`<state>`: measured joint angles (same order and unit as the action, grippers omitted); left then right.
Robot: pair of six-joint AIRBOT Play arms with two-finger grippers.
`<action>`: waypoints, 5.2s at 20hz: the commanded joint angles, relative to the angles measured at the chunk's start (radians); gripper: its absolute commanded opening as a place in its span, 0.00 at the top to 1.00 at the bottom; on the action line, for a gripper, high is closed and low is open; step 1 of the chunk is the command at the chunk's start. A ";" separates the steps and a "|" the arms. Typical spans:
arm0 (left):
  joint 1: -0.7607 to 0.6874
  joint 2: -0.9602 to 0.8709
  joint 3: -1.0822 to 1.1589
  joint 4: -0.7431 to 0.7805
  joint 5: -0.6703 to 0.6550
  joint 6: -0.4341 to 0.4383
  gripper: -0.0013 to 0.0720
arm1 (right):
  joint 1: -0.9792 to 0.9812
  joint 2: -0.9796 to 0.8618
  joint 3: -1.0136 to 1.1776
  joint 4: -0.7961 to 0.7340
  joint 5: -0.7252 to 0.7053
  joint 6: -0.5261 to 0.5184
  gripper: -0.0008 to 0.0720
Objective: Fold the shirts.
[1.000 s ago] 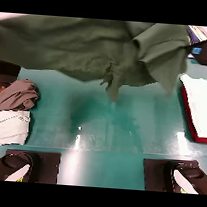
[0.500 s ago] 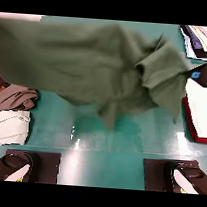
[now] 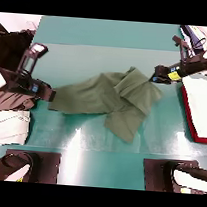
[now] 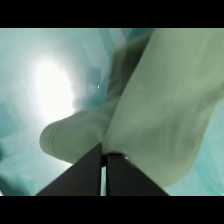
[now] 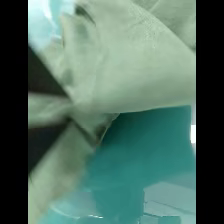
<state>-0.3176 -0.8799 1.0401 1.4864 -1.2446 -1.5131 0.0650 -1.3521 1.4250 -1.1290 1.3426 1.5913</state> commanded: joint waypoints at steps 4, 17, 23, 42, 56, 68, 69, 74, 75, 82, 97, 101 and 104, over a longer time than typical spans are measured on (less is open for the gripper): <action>0.000 0.001 -0.090 -0.002 0.056 -0.006 0.95 | -0.109 -0.050 0.062 0.027 0.013 -0.084 0.38; 0.000 0.001 -0.091 -0.029 0.052 -0.007 0.95 | -0.201 -0.008 -0.602 0.291 -0.116 -0.282 0.59; 0.000 0.001 -0.091 -0.029 0.028 -0.006 0.95 | -0.155 -0.083 -0.601 0.319 -0.178 -0.291 0.59; 0.000 0.013 0.918 0.145 -0.163 -0.006 0.95 | -0.146 0.521 0.183 0.307 -0.179 -0.247 0.96; 0.000 -0.007 0.895 -0.040 -0.222 -0.005 0.95 | -0.146 0.304 0.676 -0.093 0.232 0.007 0.96; 0.011 -0.548 0.408 -0.067 0.135 0.118 0.95 | -0.146 -0.210 0.362 -0.103 -0.016 0.004 0.96; 0.029 -0.576 0.408 -0.056 0.152 0.089 0.95 | -0.146 -0.243 0.393 -0.102 -0.016 0.004 0.96; 0.202 -0.586 0.441 -0.048 0.056 0.050 0.25 | -0.167 -0.322 0.558 -0.093 0.024 0.005 0.25; 0.244 -0.586 0.460 -0.055 -0.006 0.050 0.24 | -0.167 -0.316 0.576 -0.094 0.036 0.004 0.41; 0.428 -0.420 0.184 -0.273 -0.159 0.109 0.24 | -0.177 -0.200 0.499 -0.094 0.058 -0.046 0.54; 0.428 -0.148 -0.480 -0.475 0.179 0.126 0.24 | -0.177 0.021 0.136 -0.094 -0.006 -0.056 0.54; 0.428 -0.153 -0.480 -0.503 0.178 0.126 0.26 | -0.177 0.052 0.107 -0.094 -0.022 -0.056 0.54; 0.428 -0.153 -0.480 -0.504 0.164 0.126 0.87 | -0.177 0.056 0.106 -0.094 0.026 -0.057 0.54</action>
<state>0.1093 -1.0325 0.5629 1.0000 -1.0805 -1.3869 -0.1116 -1.3064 1.5414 -1.2228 1.3350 1.5349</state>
